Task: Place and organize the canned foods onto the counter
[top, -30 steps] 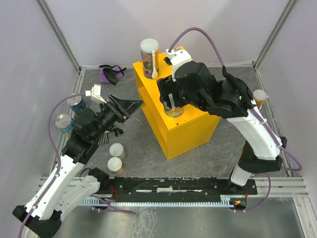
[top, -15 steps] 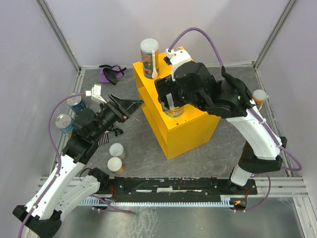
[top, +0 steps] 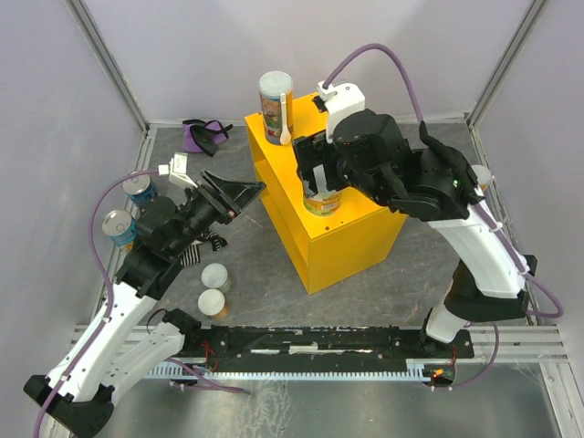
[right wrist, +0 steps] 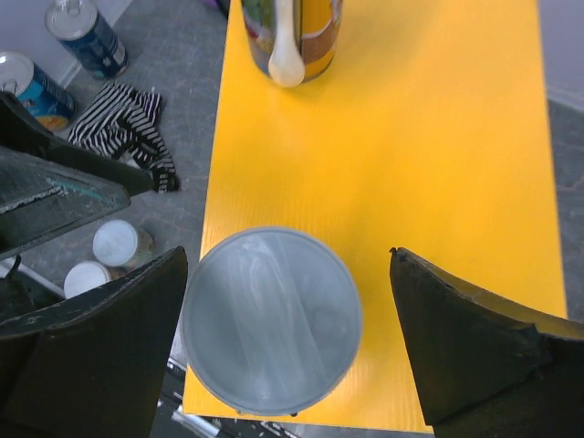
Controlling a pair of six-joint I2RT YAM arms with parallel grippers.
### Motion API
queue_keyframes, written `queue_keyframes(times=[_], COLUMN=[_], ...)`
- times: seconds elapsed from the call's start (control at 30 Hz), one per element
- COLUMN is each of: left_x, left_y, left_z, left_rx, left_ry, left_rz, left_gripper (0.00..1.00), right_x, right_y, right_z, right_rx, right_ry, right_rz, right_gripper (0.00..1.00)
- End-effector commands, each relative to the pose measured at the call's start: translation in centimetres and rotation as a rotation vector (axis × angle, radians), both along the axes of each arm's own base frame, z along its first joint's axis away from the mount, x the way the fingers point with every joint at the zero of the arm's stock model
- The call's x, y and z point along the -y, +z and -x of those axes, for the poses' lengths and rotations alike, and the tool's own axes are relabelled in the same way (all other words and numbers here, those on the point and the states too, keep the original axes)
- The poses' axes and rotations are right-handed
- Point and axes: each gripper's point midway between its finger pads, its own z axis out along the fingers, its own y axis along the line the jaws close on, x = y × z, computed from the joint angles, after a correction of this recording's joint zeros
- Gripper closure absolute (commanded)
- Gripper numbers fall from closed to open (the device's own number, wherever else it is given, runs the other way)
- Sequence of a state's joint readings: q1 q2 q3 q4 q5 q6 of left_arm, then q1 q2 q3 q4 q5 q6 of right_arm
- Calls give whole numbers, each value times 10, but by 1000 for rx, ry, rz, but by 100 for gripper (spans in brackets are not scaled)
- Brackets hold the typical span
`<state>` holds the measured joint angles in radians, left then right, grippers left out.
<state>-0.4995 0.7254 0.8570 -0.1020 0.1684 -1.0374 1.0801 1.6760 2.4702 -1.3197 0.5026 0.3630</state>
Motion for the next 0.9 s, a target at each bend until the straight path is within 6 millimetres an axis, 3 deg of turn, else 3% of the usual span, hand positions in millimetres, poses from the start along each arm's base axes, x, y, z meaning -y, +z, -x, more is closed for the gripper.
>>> queue_keyframes(times=[0.0, 0.17, 0.3, 0.4, 0.6, 0.73, 0.87], left_x=[-6, -6, -5, -6, -6, -7, -9], left_y=[30, 32, 32, 33, 31, 29, 28], left_z=[-1, -3, -4, -6, -7, -8, -9], left_rx=[98, 105, 105, 107, 110, 113, 123], left_ry=[25, 30, 32, 35, 41, 45, 54], left_rz=[0, -13, -19, -23, -43, -59, -87], left_gripper=[29, 29, 29, 29, 29, 29, 29], right_x=[36, 80, 107, 132, 202, 254, 301], right_y=[63, 101, 113, 109, 62, 15, -34], right_z=[-7, -17, -27, -41, -81, -105, -117], right_rx=[193, 363, 407, 406, 306, 201, 93], right_ry=[-109, -290, -380, -476, -742, -924, -1078], right_rz=[-137, -253, -282, -278, -221, -175, -182], right_gripper=[1, 1, 1, 1, 1, 1, 1])
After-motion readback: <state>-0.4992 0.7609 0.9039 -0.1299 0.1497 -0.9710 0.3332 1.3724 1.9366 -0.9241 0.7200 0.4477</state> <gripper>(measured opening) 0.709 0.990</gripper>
